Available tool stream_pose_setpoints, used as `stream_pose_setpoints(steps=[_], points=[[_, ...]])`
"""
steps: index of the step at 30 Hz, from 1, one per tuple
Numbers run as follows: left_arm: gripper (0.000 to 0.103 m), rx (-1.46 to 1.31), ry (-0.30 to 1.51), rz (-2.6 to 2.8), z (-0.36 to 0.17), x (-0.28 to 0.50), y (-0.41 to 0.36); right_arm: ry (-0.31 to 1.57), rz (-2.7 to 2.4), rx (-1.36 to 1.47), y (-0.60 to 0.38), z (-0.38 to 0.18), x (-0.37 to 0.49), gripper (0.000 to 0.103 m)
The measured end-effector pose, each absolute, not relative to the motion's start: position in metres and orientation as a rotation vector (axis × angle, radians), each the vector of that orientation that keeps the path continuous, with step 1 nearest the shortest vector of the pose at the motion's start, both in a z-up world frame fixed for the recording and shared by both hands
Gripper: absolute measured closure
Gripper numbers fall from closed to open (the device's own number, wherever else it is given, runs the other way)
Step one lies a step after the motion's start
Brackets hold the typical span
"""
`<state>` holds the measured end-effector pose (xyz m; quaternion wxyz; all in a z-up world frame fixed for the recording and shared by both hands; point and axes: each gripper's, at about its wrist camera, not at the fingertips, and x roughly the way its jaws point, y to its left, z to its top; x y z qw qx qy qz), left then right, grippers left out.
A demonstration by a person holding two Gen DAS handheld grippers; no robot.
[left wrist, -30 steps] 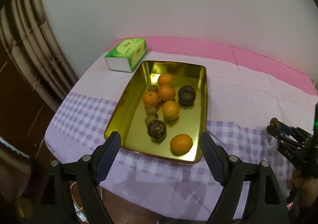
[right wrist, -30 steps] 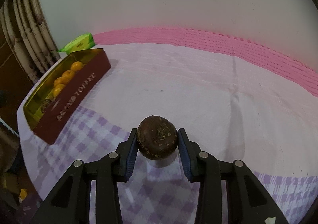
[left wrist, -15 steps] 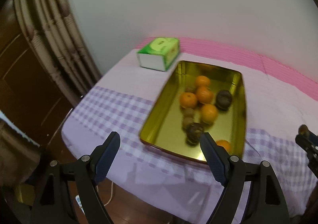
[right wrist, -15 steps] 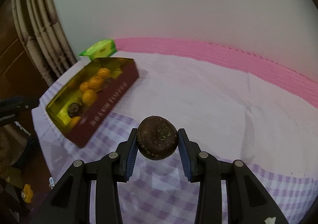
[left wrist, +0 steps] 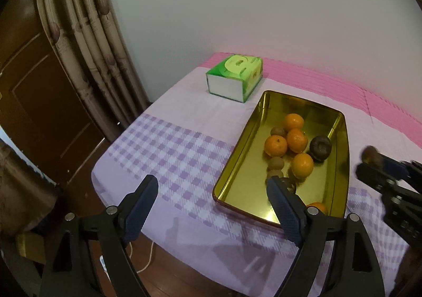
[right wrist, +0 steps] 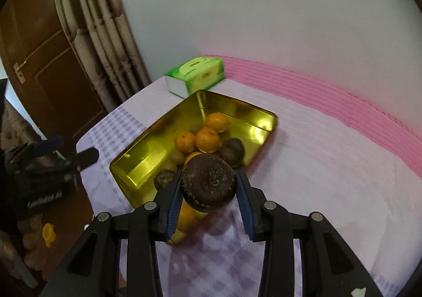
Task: Organize fruits
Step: 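Carry the passion fruit over the tin, lower it and open the right gripper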
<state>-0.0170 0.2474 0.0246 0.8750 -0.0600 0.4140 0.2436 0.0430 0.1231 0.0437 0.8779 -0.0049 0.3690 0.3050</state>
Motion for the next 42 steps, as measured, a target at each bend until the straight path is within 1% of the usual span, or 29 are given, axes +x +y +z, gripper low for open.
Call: stream_pose_setpoints(steps=[12,29,42], points=[[0.018,-0.091,0.867,0.486,0.021,-0.012,0.244,0.835,0.658,-0.062,0.174,0.017,0.071,0.067],[0.016,-0.068,0.867,0.462,0.022,-0.012,0.239,0.879,0.627,-0.094,0.182,-0.004,0.076,0.067],[0.014,-0.073,0.877,0.454,0.019,-0.01,0.237,0.891,0.624,-0.091,0.183,-0.008,0.079,0.066]])
